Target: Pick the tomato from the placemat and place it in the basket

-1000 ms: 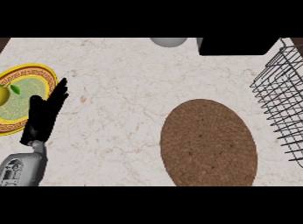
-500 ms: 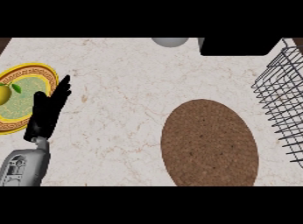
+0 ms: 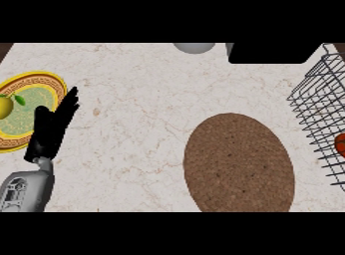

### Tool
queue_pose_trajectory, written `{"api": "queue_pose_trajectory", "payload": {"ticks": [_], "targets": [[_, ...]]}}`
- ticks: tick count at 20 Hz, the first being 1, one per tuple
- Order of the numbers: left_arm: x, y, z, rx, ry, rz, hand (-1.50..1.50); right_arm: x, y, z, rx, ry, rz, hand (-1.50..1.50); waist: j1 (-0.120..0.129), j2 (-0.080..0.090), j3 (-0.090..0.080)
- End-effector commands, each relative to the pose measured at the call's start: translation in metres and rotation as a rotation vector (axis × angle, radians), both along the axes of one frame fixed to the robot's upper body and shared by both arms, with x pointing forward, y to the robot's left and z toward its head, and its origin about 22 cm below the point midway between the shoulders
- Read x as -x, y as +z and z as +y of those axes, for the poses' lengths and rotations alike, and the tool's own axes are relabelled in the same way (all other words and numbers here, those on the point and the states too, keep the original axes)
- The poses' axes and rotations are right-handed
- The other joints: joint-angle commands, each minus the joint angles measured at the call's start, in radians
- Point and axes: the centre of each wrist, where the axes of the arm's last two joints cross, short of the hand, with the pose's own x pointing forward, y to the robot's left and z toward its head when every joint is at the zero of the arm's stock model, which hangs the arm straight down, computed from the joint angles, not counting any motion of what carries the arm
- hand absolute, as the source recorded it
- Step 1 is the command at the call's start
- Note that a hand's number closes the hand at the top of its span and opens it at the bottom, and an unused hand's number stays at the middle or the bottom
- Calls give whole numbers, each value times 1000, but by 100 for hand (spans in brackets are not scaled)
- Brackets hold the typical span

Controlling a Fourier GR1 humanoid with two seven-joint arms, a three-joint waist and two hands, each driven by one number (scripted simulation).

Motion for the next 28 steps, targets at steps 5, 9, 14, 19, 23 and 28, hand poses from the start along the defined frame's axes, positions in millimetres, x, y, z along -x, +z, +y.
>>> {"api": "queue_pose_trajectory", "payload": {"ticks": [5, 9, 14, 19, 23, 28], "targets": [[-8, -2, -2, -19, 4, -1, 0, -21, -48, -19, -246, -41, 51, -150, 3, 2, 0], [1, 6, 13, -15, -7, -2, 0, -23, -76, -18, -270, -43, -65, -150, 6, 1, 0], [14, 0, -4, 1, -5, 13, 0, -1, -54, -48, -363, -80, -273, -150, 0, -1, 1], [0, 7, -21, -7, 14, 0, 0, 10, -55, -62, -410, -205, -441, -150, -6, -1, 1], [11, 3, 4, -8, 19, 3, 0, 40, -17, -105, -446, -309, -418, -150, -5, -2, 0], [5, 11, 4, 4, 24, 2, 0, 97, -35, -161, -535, -371, -438, -150, -15, -3, 1]]}}
